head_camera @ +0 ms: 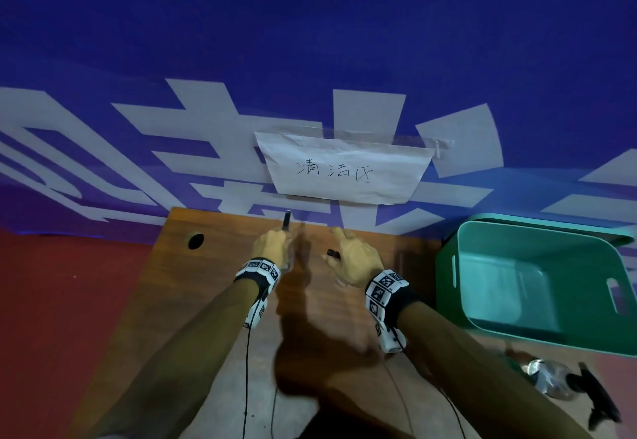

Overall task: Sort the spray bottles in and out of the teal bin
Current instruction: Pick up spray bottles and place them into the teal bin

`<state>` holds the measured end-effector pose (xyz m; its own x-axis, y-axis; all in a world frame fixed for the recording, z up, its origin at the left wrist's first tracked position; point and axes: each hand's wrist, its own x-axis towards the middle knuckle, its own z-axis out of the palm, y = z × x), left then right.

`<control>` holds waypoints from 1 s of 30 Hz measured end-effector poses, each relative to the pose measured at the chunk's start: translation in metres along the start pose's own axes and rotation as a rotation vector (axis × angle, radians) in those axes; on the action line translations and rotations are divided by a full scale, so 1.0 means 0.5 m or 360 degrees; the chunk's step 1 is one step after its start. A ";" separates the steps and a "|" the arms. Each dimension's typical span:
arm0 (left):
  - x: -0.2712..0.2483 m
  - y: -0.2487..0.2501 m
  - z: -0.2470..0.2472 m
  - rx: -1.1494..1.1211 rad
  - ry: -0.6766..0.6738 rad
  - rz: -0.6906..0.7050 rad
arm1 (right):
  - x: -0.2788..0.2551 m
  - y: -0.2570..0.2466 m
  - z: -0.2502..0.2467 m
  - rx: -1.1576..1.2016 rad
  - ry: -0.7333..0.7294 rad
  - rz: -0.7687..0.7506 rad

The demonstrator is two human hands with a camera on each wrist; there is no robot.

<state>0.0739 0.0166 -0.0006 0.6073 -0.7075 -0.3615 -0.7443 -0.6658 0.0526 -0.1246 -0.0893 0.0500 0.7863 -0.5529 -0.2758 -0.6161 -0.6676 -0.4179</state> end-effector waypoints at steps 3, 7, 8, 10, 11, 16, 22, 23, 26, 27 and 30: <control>-0.038 0.004 0.018 -0.0079 0.0040 0.0100 | -0.002 -0.014 0.007 -0.0002 -0.0019 -0.0083; -0.101 0.009 0.034 -0.0161 0.0118 0.0311 | -0.020 -0.030 0.022 -0.0021 -0.0018 -0.0158; -0.113 0.008 0.038 -0.0163 0.0141 0.0365 | -0.026 -0.032 0.025 -0.0034 -0.0007 -0.0174; -0.133 0.008 0.040 -0.0133 0.0183 0.0447 | -0.038 -0.034 0.026 -0.0066 0.0047 -0.0202; -0.139 0.006 0.042 -0.0130 0.0186 0.0475 | -0.044 -0.036 0.026 -0.0084 0.0086 -0.0203; -0.162 0.001 0.051 -0.0140 0.0123 0.0596 | -0.064 -0.044 0.031 -0.0070 0.0052 -0.0276; -0.197 -0.011 0.065 -0.0087 0.0094 0.0676 | -0.071 -0.060 0.047 -0.0173 -0.0162 -0.0354; -0.204 -0.011 0.064 -0.0077 0.0079 0.0702 | -0.071 -0.062 0.050 -0.0219 -0.0222 -0.0342; -0.222 -0.012 0.060 -0.0010 0.0011 0.0745 | -0.073 -0.079 0.058 -0.0451 -0.0303 -0.0302; -0.227 -0.011 0.061 0.0018 -0.0009 0.0758 | -0.077 -0.086 0.058 -0.0535 -0.0303 -0.0276; -0.238 -0.011 0.065 0.0046 -0.0098 0.0784 | -0.086 -0.099 0.071 -0.0766 -0.0303 -0.0209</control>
<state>-0.0032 0.1124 0.0121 0.1646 -0.9205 -0.3545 -0.9466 -0.2484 0.2056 -0.1263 -0.0149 0.0519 0.8253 -0.3788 -0.4189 -0.4284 -0.9032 -0.0274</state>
